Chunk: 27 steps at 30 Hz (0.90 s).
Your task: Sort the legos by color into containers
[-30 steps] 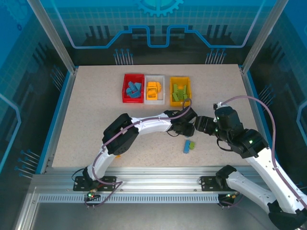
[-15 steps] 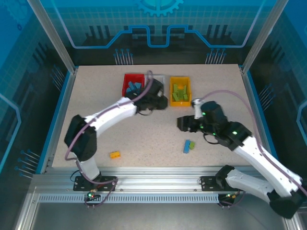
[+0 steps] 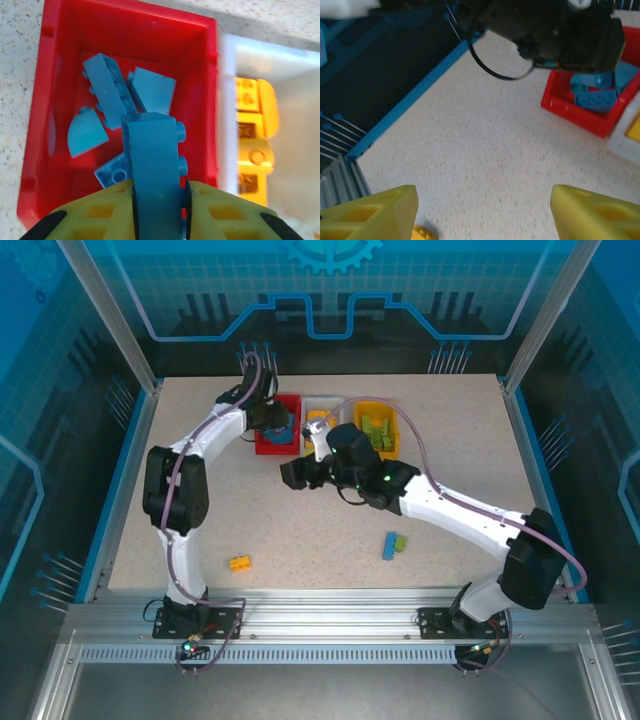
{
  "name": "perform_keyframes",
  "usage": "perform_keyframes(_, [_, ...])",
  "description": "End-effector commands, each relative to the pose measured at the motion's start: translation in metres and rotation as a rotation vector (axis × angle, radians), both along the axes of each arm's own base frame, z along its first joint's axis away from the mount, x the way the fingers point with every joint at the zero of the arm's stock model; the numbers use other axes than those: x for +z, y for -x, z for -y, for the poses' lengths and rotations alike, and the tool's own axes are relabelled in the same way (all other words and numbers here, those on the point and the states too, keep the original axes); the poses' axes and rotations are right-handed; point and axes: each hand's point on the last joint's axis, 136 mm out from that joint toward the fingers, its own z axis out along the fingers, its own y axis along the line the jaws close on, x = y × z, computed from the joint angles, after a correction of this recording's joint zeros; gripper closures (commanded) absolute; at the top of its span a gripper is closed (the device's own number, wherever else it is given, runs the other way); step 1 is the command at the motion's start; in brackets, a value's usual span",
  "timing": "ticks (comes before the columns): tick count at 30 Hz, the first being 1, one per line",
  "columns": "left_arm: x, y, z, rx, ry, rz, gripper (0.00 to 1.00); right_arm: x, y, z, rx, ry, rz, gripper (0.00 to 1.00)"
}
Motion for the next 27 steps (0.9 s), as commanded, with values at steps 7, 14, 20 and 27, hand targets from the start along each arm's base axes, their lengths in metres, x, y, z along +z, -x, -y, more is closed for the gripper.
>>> perform_keyframes(7, [-0.011,-0.038,0.003,-0.047,0.079,-0.016,0.63,0.011,-0.014,-0.021,0.014,-0.068,0.012,0.28])
perform_keyframes(14, [-0.002,-0.037,0.01,-0.063,0.13,-0.018,0.48,-0.009,-0.014,-0.023,0.03,-0.037,-0.026,0.27])
perform_keyframes(20, [0.054,-0.021,0.008,-0.051,0.167,0.077,0.49,-0.028,-0.012,0.007,-0.066,0.059,-0.041,0.3])
perform_keyframes(27, [0.112,0.039,0.037,-0.106,0.266,0.167,0.47,-0.11,0.022,0.165,-0.661,0.294,-0.41,0.34])
